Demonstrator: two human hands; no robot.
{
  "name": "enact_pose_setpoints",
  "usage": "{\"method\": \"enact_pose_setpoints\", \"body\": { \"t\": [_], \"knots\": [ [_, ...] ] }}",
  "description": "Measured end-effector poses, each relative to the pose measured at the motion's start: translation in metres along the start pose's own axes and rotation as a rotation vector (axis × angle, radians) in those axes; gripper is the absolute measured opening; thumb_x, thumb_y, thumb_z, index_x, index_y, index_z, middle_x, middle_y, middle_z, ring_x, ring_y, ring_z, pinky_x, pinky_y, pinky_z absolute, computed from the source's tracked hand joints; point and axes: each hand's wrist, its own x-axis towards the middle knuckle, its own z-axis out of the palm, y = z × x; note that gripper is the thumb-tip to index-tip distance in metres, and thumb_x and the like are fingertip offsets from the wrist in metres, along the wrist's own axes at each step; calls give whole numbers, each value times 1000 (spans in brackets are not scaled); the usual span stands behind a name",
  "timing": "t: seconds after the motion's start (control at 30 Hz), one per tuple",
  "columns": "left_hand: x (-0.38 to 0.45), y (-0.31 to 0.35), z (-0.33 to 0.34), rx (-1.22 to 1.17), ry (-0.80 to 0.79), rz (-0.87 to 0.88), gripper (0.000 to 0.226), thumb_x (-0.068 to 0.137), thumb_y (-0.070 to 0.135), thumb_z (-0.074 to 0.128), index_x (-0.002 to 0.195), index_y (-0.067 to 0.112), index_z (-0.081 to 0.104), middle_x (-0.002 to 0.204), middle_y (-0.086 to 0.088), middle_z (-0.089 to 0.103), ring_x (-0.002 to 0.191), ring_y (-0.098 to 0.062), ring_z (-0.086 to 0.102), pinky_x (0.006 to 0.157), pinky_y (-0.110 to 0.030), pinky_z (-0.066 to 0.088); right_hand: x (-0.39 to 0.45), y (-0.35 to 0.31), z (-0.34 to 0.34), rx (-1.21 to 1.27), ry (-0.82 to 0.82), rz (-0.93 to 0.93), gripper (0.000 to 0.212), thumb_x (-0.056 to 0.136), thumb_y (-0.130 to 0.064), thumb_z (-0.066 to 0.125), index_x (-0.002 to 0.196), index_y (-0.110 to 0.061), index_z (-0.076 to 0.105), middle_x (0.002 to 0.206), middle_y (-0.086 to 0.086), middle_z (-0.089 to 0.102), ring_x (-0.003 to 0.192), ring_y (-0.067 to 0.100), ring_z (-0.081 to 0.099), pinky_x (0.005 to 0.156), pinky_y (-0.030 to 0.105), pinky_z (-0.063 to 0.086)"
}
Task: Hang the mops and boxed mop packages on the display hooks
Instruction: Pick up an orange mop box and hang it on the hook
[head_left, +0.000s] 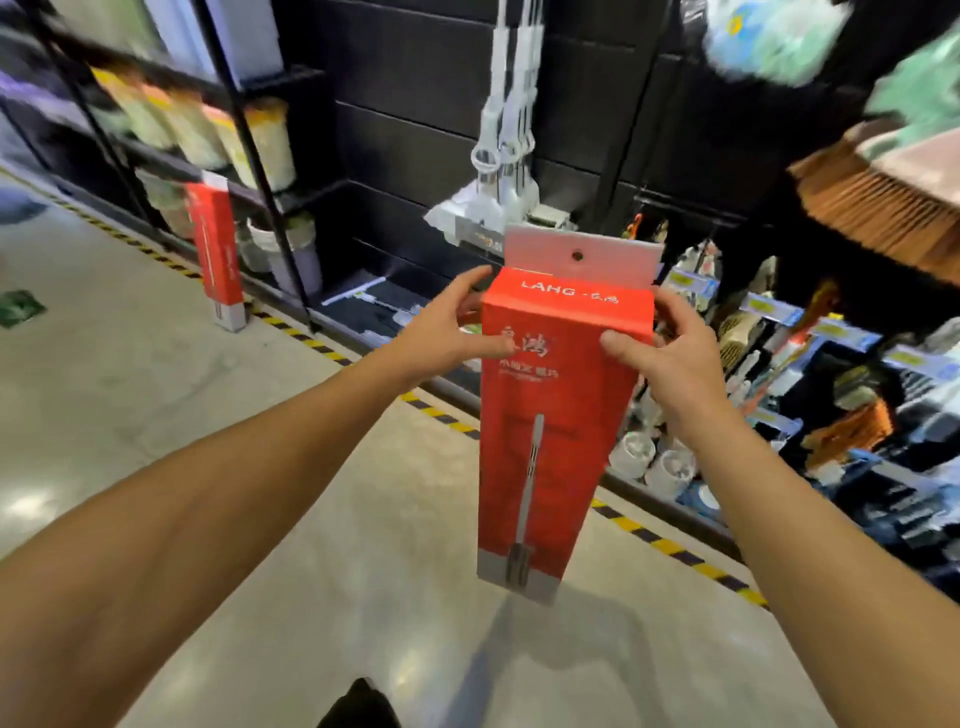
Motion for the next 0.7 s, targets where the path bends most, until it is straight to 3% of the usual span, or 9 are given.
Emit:
{"method": "enact_pose_setpoints", "body": {
  "t": [0.07,0.13,0.23,0.33,0.43,0.5,0.6,0.7],
  "knots": [
    [-16,7,-26,-10,27,58,95,71,23,87,149,21,33,135,-4,60,122,-13,59,104,-45,48,4,-35,27,34,8,-70,50,69,-27,84,114,-30,63,114,-8,69,102,5,68,88,27,56],
    [-33,6,-48,-18,41,80,91,72,23,86,148,20,35,132,-2,61,119,-12,61,102,-40,51,4,-63,54,37,18,-120,49,70,-29,82,115,-23,65,110,-5,70,97,5,68,83,24,56],
    [-52,3,-86,-32,29,89,94,68,33,86,147,25,35,133,2,61,120,-12,60,100,-36,51,8,-101,96,51,61,-179,53,68,-36,84,114,-18,66,107,-1,71,96,11,68,82,26,55],
    [-71,-1,-130,-22,-22,89,83,76,22,85,144,28,37,129,6,62,117,-11,62,98,-38,53,10,-144,146,84,102,-213,59,60,-50,84,110,-24,68,110,3,73,102,21,70,84,34,58],
    [-88,-10,-177,-32,-25,104,83,78,7,82,144,27,37,125,5,63,109,-9,65,90,-33,56,8,-180,197,107,113,-240,52,63,-48,83,107,-25,70,109,4,74,102,22,71,85,37,59],
    [-95,-14,-214,-37,-15,125,83,77,4,82,144,26,38,126,1,65,111,-13,66,88,-33,57,9,-198,229,143,106,-246,47,68,-43,83,109,-22,70,111,7,74,101,23,72,84,39,60],
    [-102,-9,-268,-47,30,146,75,77,4,82,139,27,46,119,5,69,104,-8,68,78,-22,57,16,-218,275,173,146,-232,51,71,-42,79,115,-16,70,109,3,74,97,18,72,80,34,57],
    [-99,-2,-315,-32,57,171,69,76,4,83,131,31,52,110,12,71,95,-1,70,72,-15,55,31,-233,318,176,193,-263,57,79,-43,78,127,-16,63,116,0,71,106,17,69,93,41,58]
  ]
}}
